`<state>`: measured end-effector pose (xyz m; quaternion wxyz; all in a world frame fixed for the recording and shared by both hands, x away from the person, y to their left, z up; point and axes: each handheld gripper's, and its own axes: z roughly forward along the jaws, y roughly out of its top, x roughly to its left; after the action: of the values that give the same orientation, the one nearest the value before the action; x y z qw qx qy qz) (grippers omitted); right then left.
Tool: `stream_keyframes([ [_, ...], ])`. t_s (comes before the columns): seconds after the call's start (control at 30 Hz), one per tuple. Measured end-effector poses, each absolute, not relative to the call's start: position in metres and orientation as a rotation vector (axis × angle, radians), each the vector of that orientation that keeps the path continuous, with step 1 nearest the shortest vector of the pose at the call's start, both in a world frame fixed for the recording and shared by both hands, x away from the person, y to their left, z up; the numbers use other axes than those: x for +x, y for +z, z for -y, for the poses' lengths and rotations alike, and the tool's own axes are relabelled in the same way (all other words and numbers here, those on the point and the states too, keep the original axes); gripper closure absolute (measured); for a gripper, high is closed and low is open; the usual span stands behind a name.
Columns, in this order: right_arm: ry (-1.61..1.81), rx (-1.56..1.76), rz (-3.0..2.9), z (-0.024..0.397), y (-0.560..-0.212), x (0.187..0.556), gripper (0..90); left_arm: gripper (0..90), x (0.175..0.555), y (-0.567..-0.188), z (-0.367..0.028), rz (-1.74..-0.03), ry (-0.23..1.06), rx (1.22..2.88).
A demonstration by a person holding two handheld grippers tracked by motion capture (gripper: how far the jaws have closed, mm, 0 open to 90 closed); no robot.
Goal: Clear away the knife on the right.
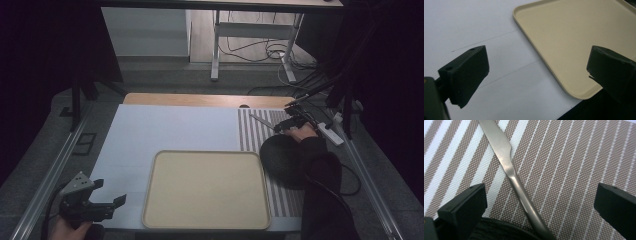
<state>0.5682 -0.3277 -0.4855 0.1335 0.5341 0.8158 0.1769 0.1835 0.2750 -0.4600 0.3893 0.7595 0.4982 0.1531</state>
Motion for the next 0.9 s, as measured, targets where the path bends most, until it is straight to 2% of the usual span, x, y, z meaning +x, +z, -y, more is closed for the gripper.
stream_keyframes([
  [0.07, 0.495, 1.545, -2.364, 0.3266, -0.4879, 0.569, 0.9, 3.8, 0.1836, -0.4601, -0.2751, -1.268, 0.387, 1.928],
  [0.1, 0.461, 1.539, -2.364, 0.3254, -0.4915, 0.5703, 8.2, 3.8, 0.1836, -0.46, -0.2751, -1.268, 0.386, 1.928],
  [0.13, 0.461, 1.539, -2.364, 0.3254, -0.4915, 0.5703, 8.2, 3.8, 0.1836, -0.46, -0.2751, -1.268, 0.386, 1.928],
  [0.2, 0.427, 1.531, -2.359, 0.3265, -0.494, 0.5718, 18.5, 3.8, 0.1837, -0.46, -0.2749, -1.268, 0.386, 1.93],
  [0.23, 0.427, 1.531, -2.359, 0.3265, -0.494, 0.5718, 18.5, 3.9, 0.1837, -0.46, -0.2749, -1.268, 0.386, 1.93],
  [0.33, 0.477, 1.505, -2.404, 0.331, -0.4931, 0.5698, 40.1, 3.9, 0.1836, -0.4601, -0.275, -1.268, 0.386, 1.931],
  [0.37, 0.477, 1.505, -2.404, 0.331, -0.4931, 0.5698, 40.1, 3.9, 0.1836, -0.4601, -0.275, -1.267, 0.386, 1.933],
  [0.4, 0.489, 1.466, -2.428, 0.3319, -0.4909, 0.5684, 55.6, 3.9, 0.1835, -0.4601, -0.2749, -1.266, 0.387, 1.933],
  [0.43, 0.492, 1.46, -2.435, 0.3323, -0.4904, 0.5681, 62.2, 3.9, 0.1834, -0.4601, -0.2748, -1.266, 0.387, 1.935],
  [0.47, 0.492, 1.46, -2.435, 0.3323, -0.4904, 0.5681, 62.2, 3.9, 0.1834, -0.4601, -0.2748, -1.266, 0.387, 1.935],
  [0.5, 0.507, 1.424, -2.453, 0.3331, -0.4901, 0.5674, 77.1, 3.9, 0.1834, -0.4601, -0.2748, -1.266, 0.388, 1.935],
  [0.57, 0.502, 1.39, -2.465, 0.3325, -0.4903, 0.5665, 79.8, 3.9, 0.1833, -0.4601, -0.2748, -1.265, 0.388, 1.935],
  [0.9, 0.473, 1.297, -2.51, 0.3345, -0.4883, 0.567, 80.6, 3.9, 0.1837, -0.4601, -0.2752, -1.271, 0.384, 1.929],
])
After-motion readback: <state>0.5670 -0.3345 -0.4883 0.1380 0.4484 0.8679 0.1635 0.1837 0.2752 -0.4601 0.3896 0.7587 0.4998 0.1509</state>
